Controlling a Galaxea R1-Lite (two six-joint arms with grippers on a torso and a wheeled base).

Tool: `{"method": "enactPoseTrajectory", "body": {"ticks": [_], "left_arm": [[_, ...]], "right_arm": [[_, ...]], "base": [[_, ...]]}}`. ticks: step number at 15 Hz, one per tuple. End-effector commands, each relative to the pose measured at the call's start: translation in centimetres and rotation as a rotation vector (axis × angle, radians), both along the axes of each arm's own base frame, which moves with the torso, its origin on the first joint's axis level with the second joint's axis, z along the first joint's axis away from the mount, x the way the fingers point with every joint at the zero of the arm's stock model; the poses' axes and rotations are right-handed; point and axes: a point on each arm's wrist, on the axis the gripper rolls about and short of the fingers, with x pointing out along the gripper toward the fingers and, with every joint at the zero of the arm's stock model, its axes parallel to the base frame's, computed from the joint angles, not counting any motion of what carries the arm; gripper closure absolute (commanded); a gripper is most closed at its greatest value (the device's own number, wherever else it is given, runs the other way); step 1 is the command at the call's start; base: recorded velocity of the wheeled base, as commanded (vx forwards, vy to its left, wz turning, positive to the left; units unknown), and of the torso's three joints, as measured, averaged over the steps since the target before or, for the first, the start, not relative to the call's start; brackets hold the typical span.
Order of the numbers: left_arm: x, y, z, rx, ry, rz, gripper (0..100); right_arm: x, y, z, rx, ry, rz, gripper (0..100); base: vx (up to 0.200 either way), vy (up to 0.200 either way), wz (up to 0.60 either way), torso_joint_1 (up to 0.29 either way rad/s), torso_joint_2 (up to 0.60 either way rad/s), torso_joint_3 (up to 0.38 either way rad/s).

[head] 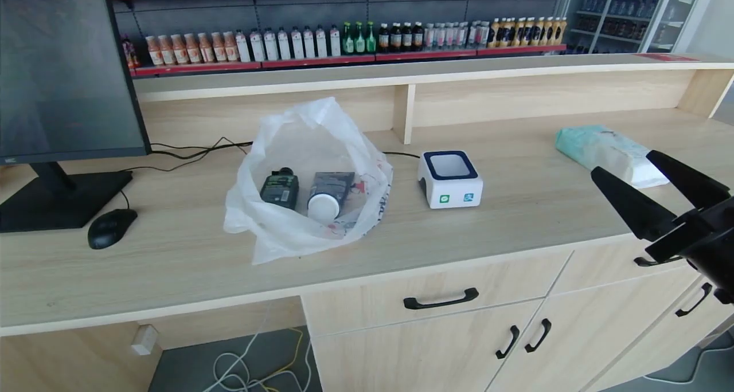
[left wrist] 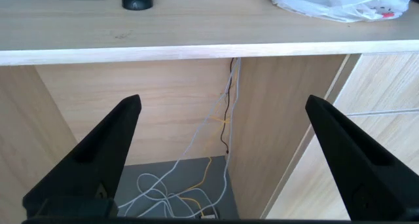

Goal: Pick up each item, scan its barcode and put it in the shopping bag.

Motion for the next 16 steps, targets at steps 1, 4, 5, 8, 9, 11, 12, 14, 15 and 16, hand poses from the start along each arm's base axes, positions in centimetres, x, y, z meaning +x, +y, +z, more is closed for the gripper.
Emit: {"method": "enactPoseTrajectory", "body": {"ticks": [1,4,5,8,9,11,12,14,15,16], "left_arm": [[0.0,0.0,0.0,0.000,-0.001,0.001,0],[0.0,0.0,0.0,-0.003,-0.001,0.001,0],[0.0,0.0,0.0,-0.003,-0.001,0.001,0],[0.0,0.0,0.0,-0.003,-0.001,0.001,0],[0.0,0.0,0.0,-0.003,-0.001,0.001,0],[0.0,0.0,0.0,-0.003,-0.001,0.001,0],[0.0,0.0,0.0,-0.003,-0.001,0.001,0],[0.0,0.0,0.0,-0.003,-0.001,0.001,0],[0.0,0.0,0.0,-0.004,-0.001,0.001,0],[0.0,0.0,0.0,-0.006,-0.001,0.001,0]], "right_arm": [[-0.4,-0.2,-0.2,0.002,0.005,-0.002,0],[-1.0,-0.3,-0.4,0.005,0.006,-0.001,0],[-1.1,-0.3,-0.3,0.004,0.001,0.000,0],[-1.1,-0.4,-0.4,0.001,0.007,-0.002,0],[-1.1,-0.4,-0.4,0.000,0.006,-0.003,0],[-1.3,-0.4,-0.6,-0.002,0.010,-0.001,0],[-1.5,-0.4,-0.7,-0.003,0.016,-0.001,0],[-1.5,-0.4,-0.8,-0.005,0.021,0.000,0],[-1.5,-0.5,-0.8,-0.004,0.019,0.000,0],[-1.5,-0.5,-0.8,-0.006,0.019,-0.001,0]], "base": [[0.000,-0.200,0.00,0.007,0.00,0.002],[0.000,-0.200,0.00,0.004,0.00,0.002],[0.000,-0.200,0.00,0.002,0.00,-0.002],[0.000,-0.200,0.00,0.001,0.00,0.001],[0.000,-0.200,0.00,0.007,0.00,0.002],[0.000,-0.200,0.00,0.002,0.00,0.000],[0.000,-0.200,0.00,0.002,0.00,0.017],[0.000,-0.200,0.00,0.002,0.00,0.000],[0.000,-0.200,0.00,0.002,0.00,-0.007],[0.000,-0.200,0.00,0.002,0.00,0.002]]}}
